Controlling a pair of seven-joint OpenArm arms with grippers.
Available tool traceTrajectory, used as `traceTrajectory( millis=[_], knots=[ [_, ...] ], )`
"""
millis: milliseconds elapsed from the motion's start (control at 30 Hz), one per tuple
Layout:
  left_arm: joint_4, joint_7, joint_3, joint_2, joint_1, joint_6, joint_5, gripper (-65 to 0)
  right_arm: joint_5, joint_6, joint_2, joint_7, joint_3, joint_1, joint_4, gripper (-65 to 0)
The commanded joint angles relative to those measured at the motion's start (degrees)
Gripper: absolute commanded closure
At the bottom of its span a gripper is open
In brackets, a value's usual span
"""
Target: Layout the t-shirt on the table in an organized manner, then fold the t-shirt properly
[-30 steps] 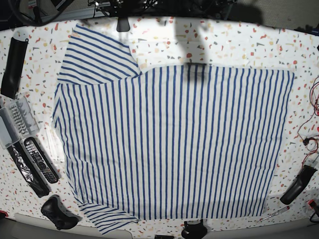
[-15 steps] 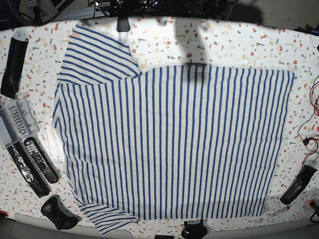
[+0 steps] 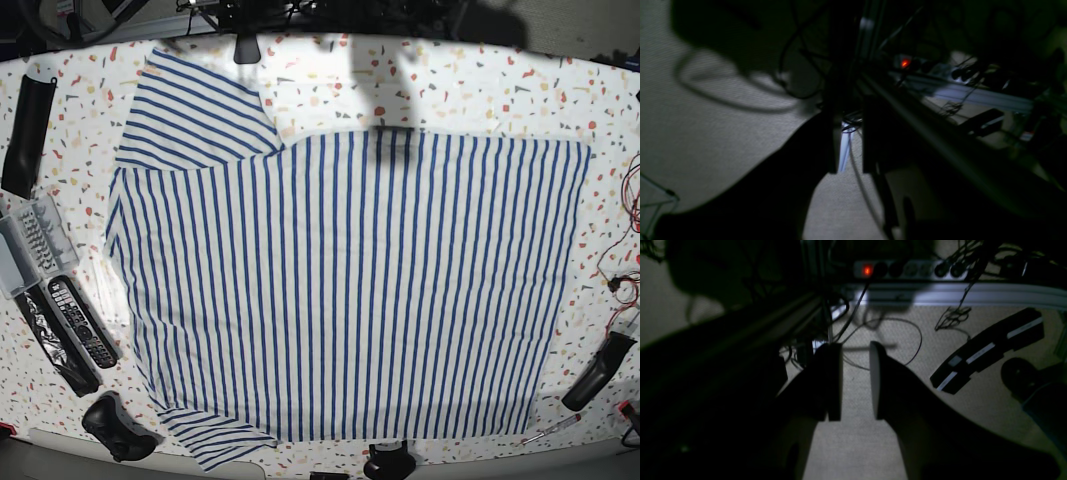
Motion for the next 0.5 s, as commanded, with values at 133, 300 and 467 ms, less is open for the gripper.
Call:
traceTrajectory(
  millis=[133, 300, 467],
  knots=[
    [9.9, -0.4, 0.1, -0.7, 7.6, -7.1, -0.1, -9.5, 4.5, 4.5, 3.4, 0.2, 0.0, -7.8, 9.6, -14.1],
    [21.3, -0.3, 0.1, -2.1, 16.1, -11.0, -0.6, -9.5, 10.9, 6.7, 7.5, -1.4, -0.1, -17.6, 22.9, -14.1],
    [32.7, 4.9, 0.1, -5.0, 24.0, -11.0, -6.8, -9.5, 19.1, 7.5, 13.1, -4.6, -0.1, -28.1, 37.2, -14.1]
  ],
)
